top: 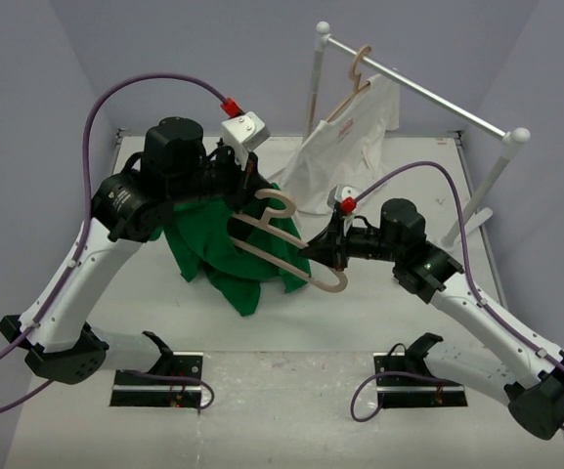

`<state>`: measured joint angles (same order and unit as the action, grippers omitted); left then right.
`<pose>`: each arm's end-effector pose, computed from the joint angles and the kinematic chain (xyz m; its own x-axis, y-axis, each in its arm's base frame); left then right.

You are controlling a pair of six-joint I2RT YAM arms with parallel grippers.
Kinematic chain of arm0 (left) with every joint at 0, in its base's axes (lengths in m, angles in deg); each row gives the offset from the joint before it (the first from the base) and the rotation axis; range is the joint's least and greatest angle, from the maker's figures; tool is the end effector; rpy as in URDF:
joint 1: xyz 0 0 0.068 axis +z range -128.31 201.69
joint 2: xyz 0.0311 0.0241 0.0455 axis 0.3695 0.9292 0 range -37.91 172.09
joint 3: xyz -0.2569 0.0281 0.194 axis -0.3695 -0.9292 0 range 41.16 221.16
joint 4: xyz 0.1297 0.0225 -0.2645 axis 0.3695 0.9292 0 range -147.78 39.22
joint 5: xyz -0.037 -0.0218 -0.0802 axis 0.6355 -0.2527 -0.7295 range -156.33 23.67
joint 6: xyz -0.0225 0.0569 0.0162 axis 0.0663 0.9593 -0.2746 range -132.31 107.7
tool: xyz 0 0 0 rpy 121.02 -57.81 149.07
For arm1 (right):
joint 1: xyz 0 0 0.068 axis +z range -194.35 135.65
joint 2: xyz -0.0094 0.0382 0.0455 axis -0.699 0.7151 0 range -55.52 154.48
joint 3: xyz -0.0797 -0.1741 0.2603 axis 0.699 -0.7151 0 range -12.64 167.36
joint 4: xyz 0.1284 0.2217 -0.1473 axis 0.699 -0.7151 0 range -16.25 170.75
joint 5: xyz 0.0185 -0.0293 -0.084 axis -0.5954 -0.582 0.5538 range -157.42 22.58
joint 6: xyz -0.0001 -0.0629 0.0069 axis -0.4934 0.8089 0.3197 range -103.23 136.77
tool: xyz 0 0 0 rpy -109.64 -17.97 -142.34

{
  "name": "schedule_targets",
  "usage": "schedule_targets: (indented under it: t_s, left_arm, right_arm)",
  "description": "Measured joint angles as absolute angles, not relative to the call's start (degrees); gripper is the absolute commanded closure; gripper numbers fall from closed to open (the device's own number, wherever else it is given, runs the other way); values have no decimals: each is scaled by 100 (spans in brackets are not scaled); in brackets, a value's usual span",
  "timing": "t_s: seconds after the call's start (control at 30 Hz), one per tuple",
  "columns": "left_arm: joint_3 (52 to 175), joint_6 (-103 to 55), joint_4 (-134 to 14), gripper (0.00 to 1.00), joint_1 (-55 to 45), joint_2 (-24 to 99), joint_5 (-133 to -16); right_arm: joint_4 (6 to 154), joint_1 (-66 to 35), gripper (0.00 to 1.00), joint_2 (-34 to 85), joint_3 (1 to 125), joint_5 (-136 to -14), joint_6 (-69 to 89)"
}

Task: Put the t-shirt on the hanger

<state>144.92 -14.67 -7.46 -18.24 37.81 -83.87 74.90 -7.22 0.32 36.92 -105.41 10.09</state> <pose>0.2002 -0.1867 0.5589 -0.3245 0.2203 -0.9199 0.8131 0.5619 -0.1523 0.1721 0.1678 0.3801 -0.2775 -0.0952 -0.9560 -0.9295 0.2781 0.2421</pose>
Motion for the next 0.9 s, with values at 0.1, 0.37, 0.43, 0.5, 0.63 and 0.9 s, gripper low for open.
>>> schedule_targets:
  t_s: [0.1,0.37,0.43,0.5,0.63,0.9]
  left_arm:
    - [14495,-1464,-760,100,-1821,3786,-8456]
    - [14722,-1196,-490,100,-2126,4247,-8471]
    - [14724,-1098,-498,99,-2275,4378,-8406]
    - [14736,-1063,-488,98,-2322,4437,-8311]
    - [14973,-1150,-493,92,-2435,4440,-7810]
    - [14995,-1583,-1315,1,-2575,3867,-7033]
  right_arm:
    - [7729,-711,100,-48,3568,-10251,417]
    - [8293,-692,100,-895,3054,-9895,-368]
    - [8416,-679,100,-875,3054,-10053,-400]
    - [8536,-677,100,-811,3014,-10220,-432]
    - [9241,-687,100,-709,2568,-10215,-591]
    - [10049,-696,100,-899,1701,-9735,-1091]
